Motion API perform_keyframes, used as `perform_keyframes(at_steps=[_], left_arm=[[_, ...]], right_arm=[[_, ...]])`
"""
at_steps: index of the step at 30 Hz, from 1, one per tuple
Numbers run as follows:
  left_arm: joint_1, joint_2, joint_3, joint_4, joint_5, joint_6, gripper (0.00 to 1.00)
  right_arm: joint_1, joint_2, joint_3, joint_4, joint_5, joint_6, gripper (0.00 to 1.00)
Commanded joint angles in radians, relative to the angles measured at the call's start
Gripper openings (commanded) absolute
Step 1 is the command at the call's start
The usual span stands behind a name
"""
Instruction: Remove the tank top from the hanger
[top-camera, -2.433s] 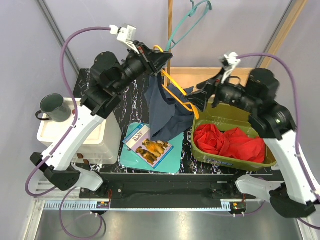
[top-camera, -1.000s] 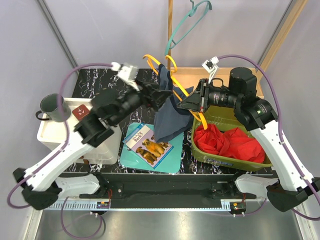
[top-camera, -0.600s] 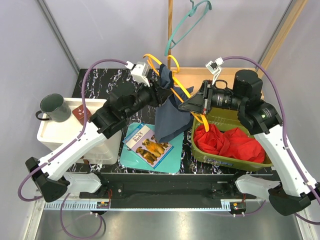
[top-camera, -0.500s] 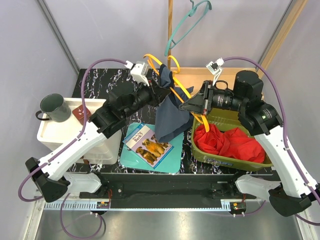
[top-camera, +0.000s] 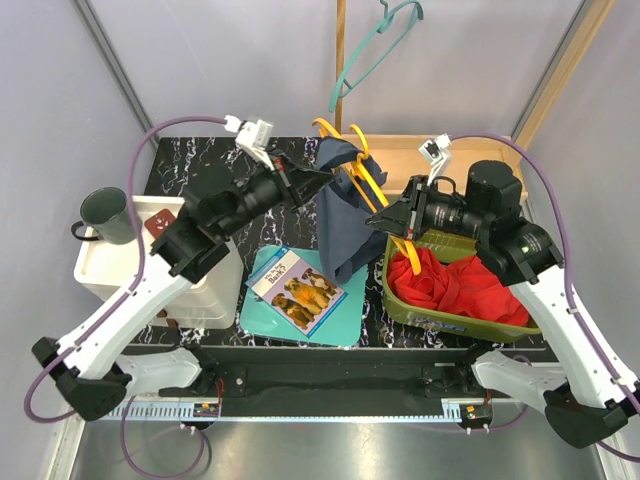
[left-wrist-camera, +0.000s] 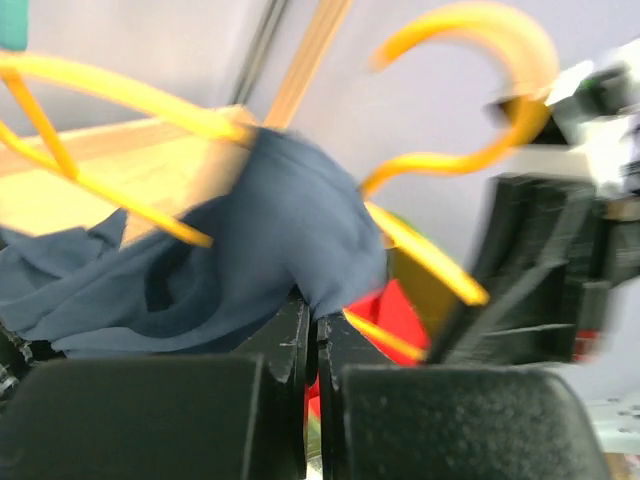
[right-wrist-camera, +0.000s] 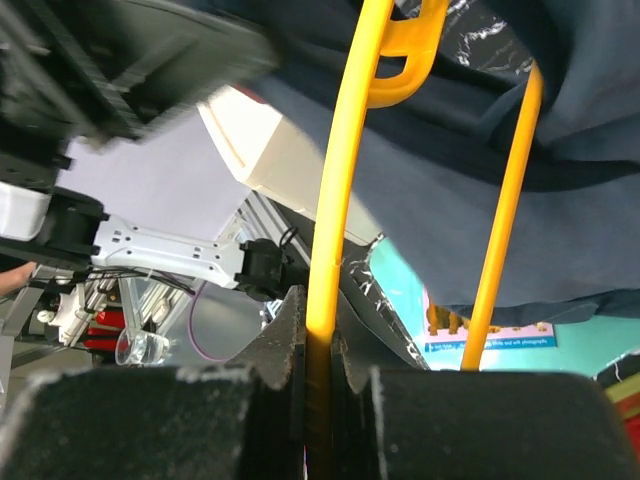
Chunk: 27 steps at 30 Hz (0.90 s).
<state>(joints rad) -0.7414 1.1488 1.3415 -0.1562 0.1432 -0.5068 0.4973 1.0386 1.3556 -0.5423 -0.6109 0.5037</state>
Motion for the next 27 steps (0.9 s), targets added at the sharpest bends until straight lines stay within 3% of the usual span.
perform_keyframes(at_steps=[1, 3, 7, 11, 17, 21, 27], left_arm=[[0.063, -0.102, -0.072, 0.243, 0.076, -0.168, 0.0], [0.101, -0.106, -0.087, 0.294, 0.104, -0.244, 0.0], [0.126, -0.098, -0.064, 0.238, 0.077, -0.225, 0.0], [0.198, -0.028, 0.046, -0.043, -0.083, -0.228, 0.0], [0.289, 0.044, 0.061, 0.032, -0.09, -0.262, 0.0], [0.318, 0.101, 0.125, -0.02, -0.106, -0.245, 0.0], [0.327, 0.097, 0.085, -0.031, -0.088, -0.262, 0.0]], right_arm=[[0.007, -0.029, -0.044, 0.025, 0.048, -0.021, 0.0], [0.006, -0.044, -0.059, 0.025, 0.049, -0.016, 0.0], [0.006, -0.06, -0.064, 0.022, -0.004, -0.002, 0.0], [0.006, -0.109, -0.055, 0.022, -0.134, 0.001, 0.0], [0.006, -0.268, -0.133, -0.004, -0.224, 0.045, 0.0], [0.007, -0.396, -0.19, -0.045, -0.156, 0.087, 0.0], [0.006, -0.483, -0.106, -0.243, 0.138, 0.067, 0.0]])
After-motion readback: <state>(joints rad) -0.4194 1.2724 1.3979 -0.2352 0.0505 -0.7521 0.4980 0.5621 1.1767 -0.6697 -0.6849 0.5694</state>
